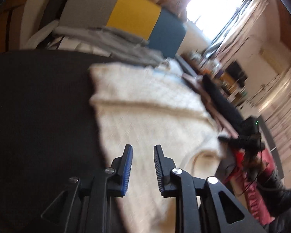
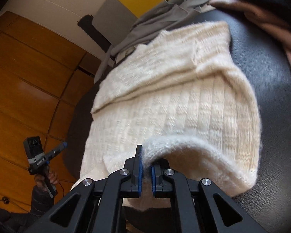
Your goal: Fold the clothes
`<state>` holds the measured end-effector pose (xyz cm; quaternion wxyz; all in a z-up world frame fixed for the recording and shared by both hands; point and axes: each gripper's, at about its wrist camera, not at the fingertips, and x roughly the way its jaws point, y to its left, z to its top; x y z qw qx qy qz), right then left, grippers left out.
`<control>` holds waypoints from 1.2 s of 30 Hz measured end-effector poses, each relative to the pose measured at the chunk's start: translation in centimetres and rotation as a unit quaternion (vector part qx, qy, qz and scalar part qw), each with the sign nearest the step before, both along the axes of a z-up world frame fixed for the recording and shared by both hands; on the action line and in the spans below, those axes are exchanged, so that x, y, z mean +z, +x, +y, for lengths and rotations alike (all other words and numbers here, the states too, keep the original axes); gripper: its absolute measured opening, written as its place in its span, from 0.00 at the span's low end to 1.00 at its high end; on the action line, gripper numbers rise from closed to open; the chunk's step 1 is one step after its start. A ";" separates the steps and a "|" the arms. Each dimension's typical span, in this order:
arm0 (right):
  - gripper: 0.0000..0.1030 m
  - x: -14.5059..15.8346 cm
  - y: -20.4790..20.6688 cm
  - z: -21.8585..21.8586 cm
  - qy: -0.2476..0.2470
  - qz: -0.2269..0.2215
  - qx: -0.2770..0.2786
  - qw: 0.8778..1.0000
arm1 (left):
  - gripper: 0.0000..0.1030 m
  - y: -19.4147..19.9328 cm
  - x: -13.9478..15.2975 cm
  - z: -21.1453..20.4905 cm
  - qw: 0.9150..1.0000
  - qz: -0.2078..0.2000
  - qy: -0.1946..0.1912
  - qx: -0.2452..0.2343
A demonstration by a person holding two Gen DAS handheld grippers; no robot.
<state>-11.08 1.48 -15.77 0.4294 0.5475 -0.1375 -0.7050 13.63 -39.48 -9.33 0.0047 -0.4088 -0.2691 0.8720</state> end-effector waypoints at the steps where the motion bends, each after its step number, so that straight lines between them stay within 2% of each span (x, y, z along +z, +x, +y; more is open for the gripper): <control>1: 0.07 -0.6 0.0 0.1 0.002 -0.005 -0.002 1.000 | 0.23 1.3 -1.1 -0.1 1.000 -0.018 0.013 0.004; 6: 0.07 -1.3 0.3 0.4 0.003 -0.009 -0.008 1.000 | 0.37 6.0 -6.0 1.2 0.994 -0.079 0.082 0.006; 9: 0.07 -0.7 0.6 0.3 0.008 0.000 -0.003 1.000 | 0.45 6.6 -6.9 3.6 0.992 -0.061 0.106 -0.011; 11: 0.07 -0.4 0.8 0.3 0.011 0.004 -0.002 1.000 | 0.48 6.3 -7.2 4.9 0.992 -0.058 0.107 -0.021; 13: 0.07 0.0 1.0 0.4 0.010 0.008 -0.003 1.000 | 0.46 6.0 -6.9 6.1 0.995 -0.058 0.073 -0.023; 14: 0.07 0.2 1.1 0.5 0.008 0.010 -0.004 1.000 | 0.30 5.9 -6.7 6.6 0.996 -0.062 0.054 -0.023; 15: 0.07 0.4 1.2 0.5 0.004 0.010 -0.006 1.000 | 0.09 5.7 -6.7 6.7 0.996 -0.065 0.052 -0.020; 16: 0.07 0.7 1.2 0.6 -0.002 0.010 -0.008 1.000 | 0.08 5.7 -6.8 6.3 0.995 -0.061 0.075 -0.014; 19: 0.07 2.0 1.2 0.7 -0.020 0.017 -0.011 1.000 | 0.08 6.0 -5.7 4.9 0.991 -0.007 0.136 -0.003; 23: 0.07 4.1 0.6 0.6 -0.048 0.028 -0.020 0.998 | 0.08 4.8 -2.0 3.4 0.983 0.078 0.168 -0.017; 26: 0.07 5.4 -0.8 0.0 -0.064 0.039 -0.027 0.997 | 0.08 2.1 0.8 2.1 0.976 0.125 0.175 -0.033; 31: 0.07 7.1 -4.6 -1.3 -0.079 0.057 -0.046 0.994 | 0.07 -4.5 4.2 -0.2 0.971 0.168 0.162 -0.044; 34: 0.07 7.2 -7.4 -2.1 -0.081 0.059 -0.061 0.993 | 0.00 -8.6 4.5 -2.6 0.972 0.176 0.155 -0.026; 36: 0.07 6.7 -9.5 -2.8 -0.080 0.052 -0.072 0.993 | 0.00 -11.5 3.6 -4.4 0.973 0.172 0.156 -0.007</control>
